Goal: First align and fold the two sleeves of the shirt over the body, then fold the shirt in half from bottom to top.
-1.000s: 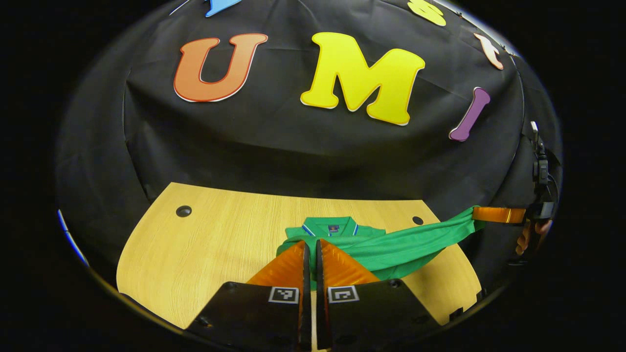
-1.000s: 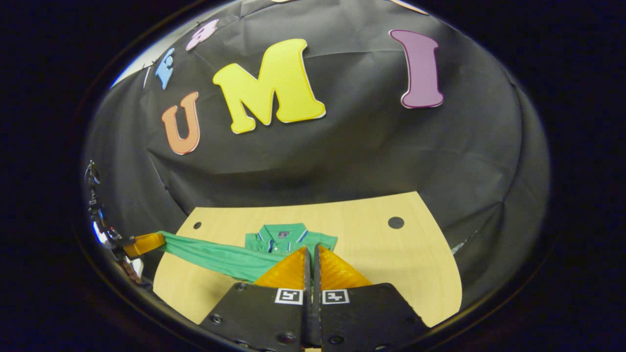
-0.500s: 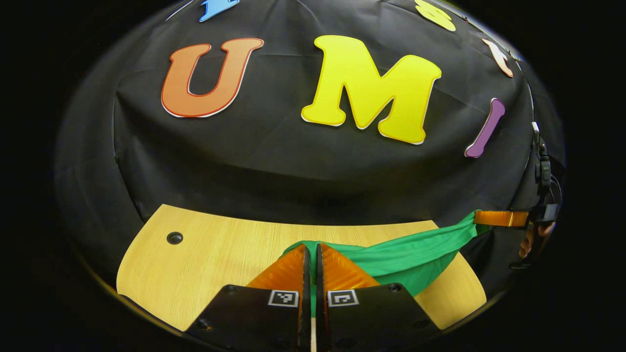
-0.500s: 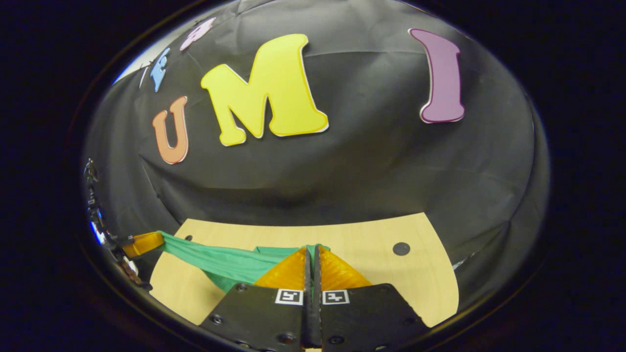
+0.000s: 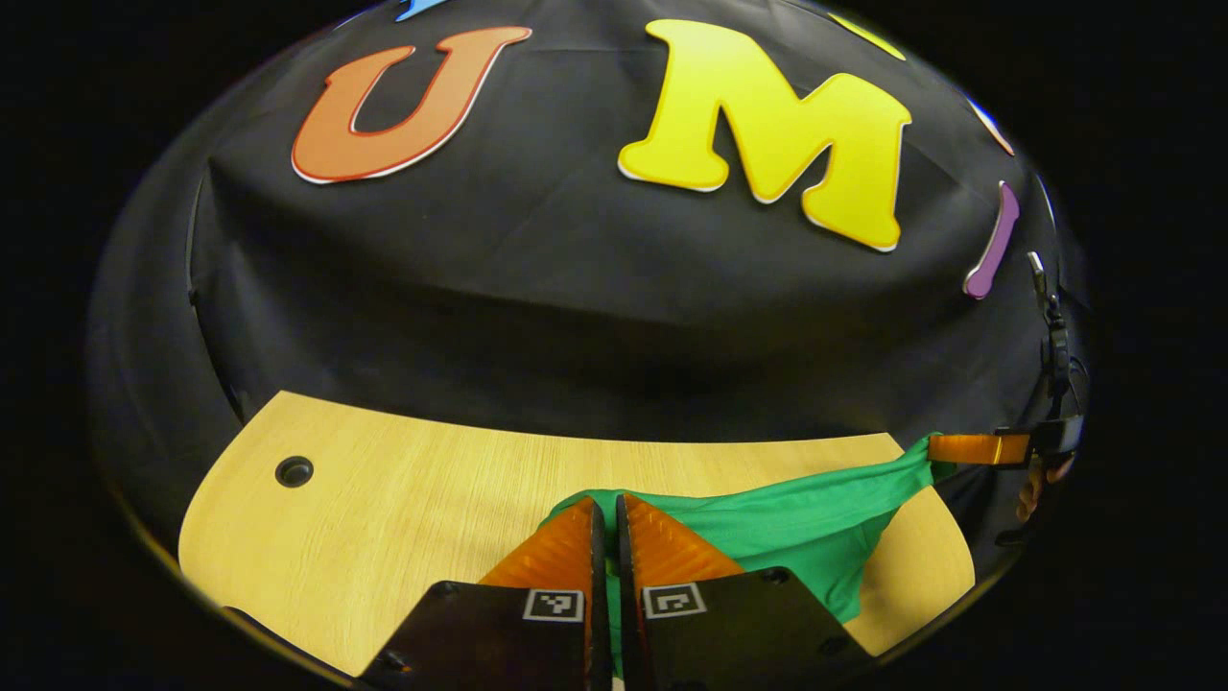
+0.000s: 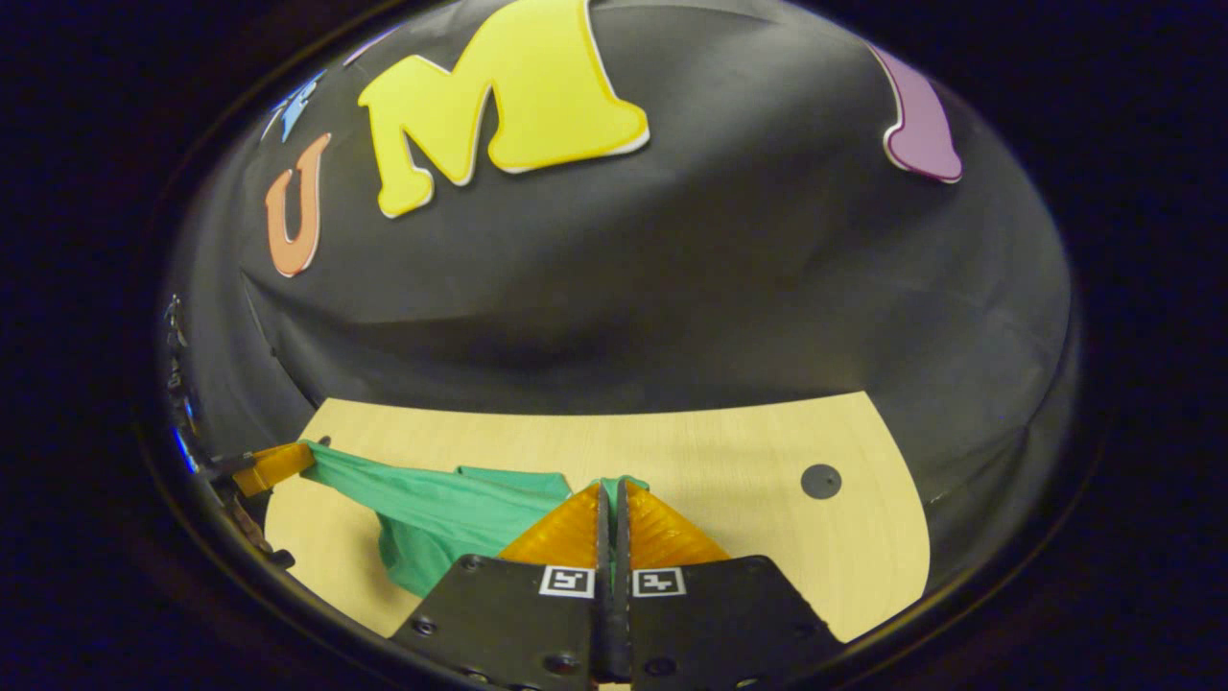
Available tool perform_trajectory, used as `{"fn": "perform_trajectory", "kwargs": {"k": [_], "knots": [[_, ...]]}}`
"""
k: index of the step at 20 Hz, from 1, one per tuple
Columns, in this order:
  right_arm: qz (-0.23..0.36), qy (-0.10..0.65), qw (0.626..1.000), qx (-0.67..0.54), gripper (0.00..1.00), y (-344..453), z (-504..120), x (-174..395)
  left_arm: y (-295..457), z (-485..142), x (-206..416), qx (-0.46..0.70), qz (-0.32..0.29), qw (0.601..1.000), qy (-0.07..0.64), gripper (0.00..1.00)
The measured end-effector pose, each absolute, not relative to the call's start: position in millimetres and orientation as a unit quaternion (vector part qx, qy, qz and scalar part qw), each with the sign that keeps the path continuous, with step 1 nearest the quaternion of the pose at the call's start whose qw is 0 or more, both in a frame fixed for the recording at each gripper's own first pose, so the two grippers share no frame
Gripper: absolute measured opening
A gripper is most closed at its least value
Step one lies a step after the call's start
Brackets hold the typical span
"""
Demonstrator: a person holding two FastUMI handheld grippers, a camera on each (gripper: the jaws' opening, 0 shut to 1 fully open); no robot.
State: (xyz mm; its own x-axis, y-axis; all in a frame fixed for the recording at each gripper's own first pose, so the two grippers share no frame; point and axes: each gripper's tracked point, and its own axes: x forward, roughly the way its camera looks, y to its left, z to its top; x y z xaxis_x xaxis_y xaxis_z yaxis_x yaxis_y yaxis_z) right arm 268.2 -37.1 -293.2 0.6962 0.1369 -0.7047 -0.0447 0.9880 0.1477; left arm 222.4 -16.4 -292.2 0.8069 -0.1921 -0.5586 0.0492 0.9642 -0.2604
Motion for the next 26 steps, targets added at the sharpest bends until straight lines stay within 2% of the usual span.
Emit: {"fn": "perform_trajectory", "kwargs": {"k": [8,10,11,12,13,16,20,26], "knots": [[0.044,0.39,0.919,0.019,0.0,-26.7,-348.3,289.8,-26.8,-346.6,242.9,-0.076,-0.054,0.939,0.332,0.18],[0.05,0.399,0.916,0.015,0.04,-23.0,-357.9,286.0,-28.5,-355.4,246.6,-0.066,-0.051,0.938,0.337,0.25],[0.055,0.4,0.915,0.017,0.09,-20.5,-358.7,283.3,-28.8,-354.9,242.7,-0.063,-0.051,0.937,0.34,0.5],[0.06,0.402,0.913,0.018,0.18,-17.9,-358.8,278.5,-26.8,-353.8,241.7,-0.058,-0.046,0.937,0.341,0.75],[0.063,0.399,0.915,0.017,0.37,-17.5,-356.5,274.4,-24.8,-350.7,240.7,-0.051,-0.041,0.939,0.338,1.0],[0.058,0.377,0.924,0.003,0.94,-22.0,-344.2,263.5,-23.2,-334.2,239.0,-0.047,-0.033,0.945,0.323,1.0],[0.05,0.33,0.943,-0.006,0.95,-28.2,-302.2,248.6,-17.9,-293.5,227.5,-0.051,-0.008,0.955,0.293,1.0],[0.046,0.266,0.963,0.014,0.95,-36.5,-226.1,210.7,-16.1,-202.3,177.8,-0.066,0.025,0.97,0.233,1.0]]}}
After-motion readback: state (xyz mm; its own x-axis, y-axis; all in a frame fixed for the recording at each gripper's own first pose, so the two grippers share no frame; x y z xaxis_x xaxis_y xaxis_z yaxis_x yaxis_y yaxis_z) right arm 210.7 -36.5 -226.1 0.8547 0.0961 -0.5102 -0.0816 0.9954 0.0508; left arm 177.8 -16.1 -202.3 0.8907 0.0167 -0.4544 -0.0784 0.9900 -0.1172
